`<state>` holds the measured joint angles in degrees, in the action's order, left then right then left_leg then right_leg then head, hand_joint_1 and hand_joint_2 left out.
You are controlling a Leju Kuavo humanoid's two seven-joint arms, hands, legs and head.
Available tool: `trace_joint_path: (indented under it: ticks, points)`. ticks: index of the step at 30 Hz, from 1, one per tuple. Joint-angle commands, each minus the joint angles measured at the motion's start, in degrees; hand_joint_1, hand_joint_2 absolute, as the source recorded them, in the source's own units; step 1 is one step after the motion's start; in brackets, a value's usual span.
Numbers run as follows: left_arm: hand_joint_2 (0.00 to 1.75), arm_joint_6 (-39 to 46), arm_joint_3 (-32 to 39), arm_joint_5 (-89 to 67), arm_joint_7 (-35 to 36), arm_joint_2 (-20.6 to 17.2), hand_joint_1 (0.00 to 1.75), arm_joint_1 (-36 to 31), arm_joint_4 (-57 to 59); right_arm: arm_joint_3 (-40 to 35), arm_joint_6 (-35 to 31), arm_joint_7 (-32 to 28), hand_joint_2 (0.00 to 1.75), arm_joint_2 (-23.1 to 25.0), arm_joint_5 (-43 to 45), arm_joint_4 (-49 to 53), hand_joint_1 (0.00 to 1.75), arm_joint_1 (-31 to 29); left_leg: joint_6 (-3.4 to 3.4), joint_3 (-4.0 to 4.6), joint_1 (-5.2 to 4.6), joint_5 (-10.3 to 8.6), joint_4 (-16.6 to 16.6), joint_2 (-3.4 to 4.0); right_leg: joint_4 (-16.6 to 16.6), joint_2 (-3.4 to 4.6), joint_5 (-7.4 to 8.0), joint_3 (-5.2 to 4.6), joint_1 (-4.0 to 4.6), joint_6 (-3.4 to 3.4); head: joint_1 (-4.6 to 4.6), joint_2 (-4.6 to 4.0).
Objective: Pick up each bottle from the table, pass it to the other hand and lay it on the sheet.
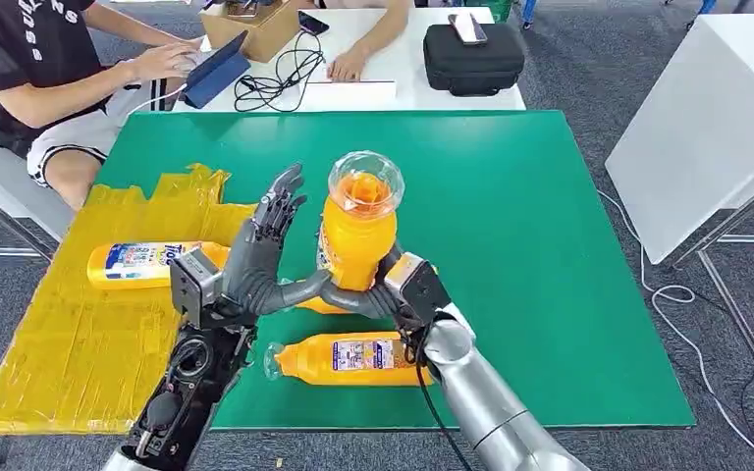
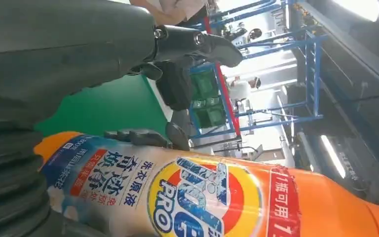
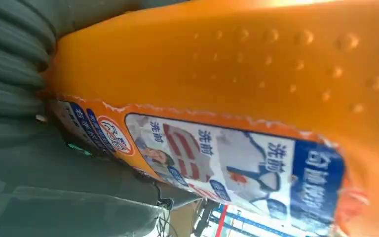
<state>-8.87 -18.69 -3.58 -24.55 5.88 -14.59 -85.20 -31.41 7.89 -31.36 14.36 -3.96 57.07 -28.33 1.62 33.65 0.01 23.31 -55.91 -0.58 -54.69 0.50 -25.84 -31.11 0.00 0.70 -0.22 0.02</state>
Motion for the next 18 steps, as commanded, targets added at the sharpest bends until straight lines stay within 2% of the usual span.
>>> trace_joint_path:
  ticks: [1,10,13,18]
  points:
    - [1.75,0.5,-1.2,0.4,0.2,-1.8,0.00,-1.5,0.9,-4.1,-1.9,0.1,1.75,-0.5,-1.6,-5.4,1.75,-3.7,-0.07,-0.29,0.09,0.16,0.0,0.10,0.1,0.01,-0.09,0.33,0.09,0.05,0.00,0.00]
    - [1.75,1.6,-1.3,1.9,0.6,-2.5,0.00,-0.4,-0.9,-8.9,-9.1,2.2,1.75,2.1,-4.0,-14.9,1.75,-7.3,-0.10,-0.32,0.09,0.16,0.0,0.18,0.1,0.08,-0.08,0.32,0.09,0.03,0.00,0.00]
    - [1.75,2.0,-1.5,2.2,1.1,-2.7,0.00,-0.1,-1.7,-5.0,-12.5,2.4,1.75,1.6,-1.0,-16.2,1.75,-8.8,-0.04,-0.12,0.02,0.05,0.0,0.04,0.0,-0.01,-0.03,0.12,0.03,0.03,0.00,0.00]
    - [1.75,2.2,-1.4,2.4,1.6,-2.8,0.00,0.1,-2.4,2.6,-19.2,2.0,1.75,-1.4,2.4,-15.4,1.75,-10.2,-0.05,-0.27,0.10,0.13,0.0,-0.08,0.1,-0.18,-0.11,0.36,0.09,0.09,0.00,0.00]
